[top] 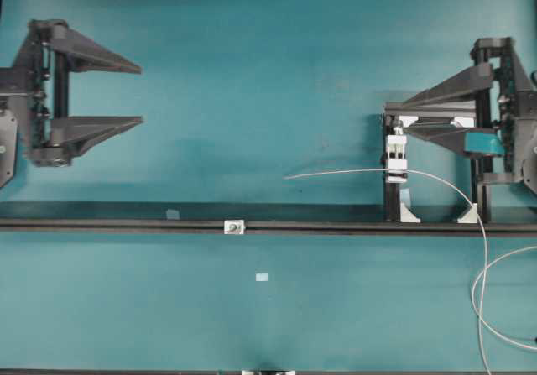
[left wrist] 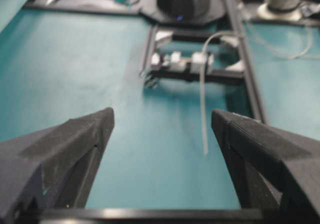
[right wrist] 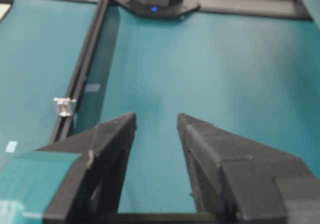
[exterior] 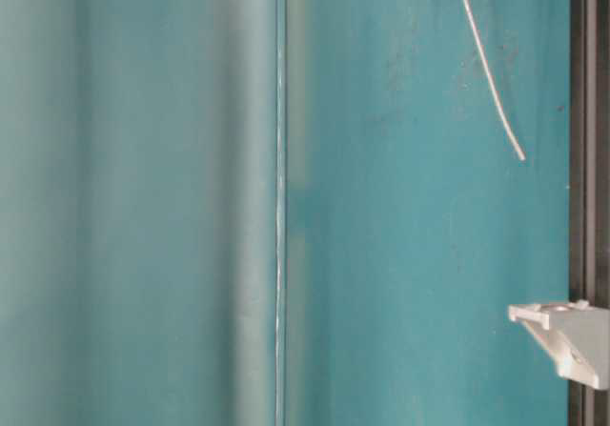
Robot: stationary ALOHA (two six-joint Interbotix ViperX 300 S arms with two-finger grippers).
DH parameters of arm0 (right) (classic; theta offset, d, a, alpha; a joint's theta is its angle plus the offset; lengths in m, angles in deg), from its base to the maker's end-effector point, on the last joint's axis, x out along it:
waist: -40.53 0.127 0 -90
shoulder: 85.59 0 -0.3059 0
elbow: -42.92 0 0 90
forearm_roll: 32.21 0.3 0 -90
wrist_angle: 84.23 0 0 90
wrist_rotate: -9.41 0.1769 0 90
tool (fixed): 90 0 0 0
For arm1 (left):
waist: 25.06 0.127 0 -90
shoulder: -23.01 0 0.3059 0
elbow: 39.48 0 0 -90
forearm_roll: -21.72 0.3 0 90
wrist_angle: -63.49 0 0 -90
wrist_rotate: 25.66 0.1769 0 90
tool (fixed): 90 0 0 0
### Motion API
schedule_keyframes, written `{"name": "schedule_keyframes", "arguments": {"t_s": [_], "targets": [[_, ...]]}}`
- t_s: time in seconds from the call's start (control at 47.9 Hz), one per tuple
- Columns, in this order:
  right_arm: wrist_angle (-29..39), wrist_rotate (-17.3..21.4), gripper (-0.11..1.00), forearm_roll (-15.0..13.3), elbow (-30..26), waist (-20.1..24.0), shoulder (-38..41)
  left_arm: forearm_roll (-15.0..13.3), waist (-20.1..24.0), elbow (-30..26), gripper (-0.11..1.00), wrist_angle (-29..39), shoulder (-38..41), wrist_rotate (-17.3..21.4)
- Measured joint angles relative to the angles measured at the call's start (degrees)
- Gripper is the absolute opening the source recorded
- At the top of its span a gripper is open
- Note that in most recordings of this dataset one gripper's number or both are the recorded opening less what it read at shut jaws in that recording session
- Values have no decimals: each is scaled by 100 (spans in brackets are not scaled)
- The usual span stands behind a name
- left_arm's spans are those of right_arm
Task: Insert the wire into the hole on the left side and pull it with the left arm.
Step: 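Move the right gripper down toward the white wire at the fixture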
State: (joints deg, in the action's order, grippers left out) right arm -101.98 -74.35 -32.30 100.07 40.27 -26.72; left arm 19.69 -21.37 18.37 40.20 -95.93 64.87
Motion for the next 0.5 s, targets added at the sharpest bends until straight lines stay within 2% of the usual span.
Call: {"name": "schedule_keyframes", "arguments": {"t_s": [0.334, 0.501], "targets": [[-220, 378, 66, 9, -158, 0, 879, 0, 88, 88, 77, -378, 580, 9], [-237, 545, 67, 0, -352, 0, 1397, 0, 88, 88, 77, -439, 853, 9]]}}
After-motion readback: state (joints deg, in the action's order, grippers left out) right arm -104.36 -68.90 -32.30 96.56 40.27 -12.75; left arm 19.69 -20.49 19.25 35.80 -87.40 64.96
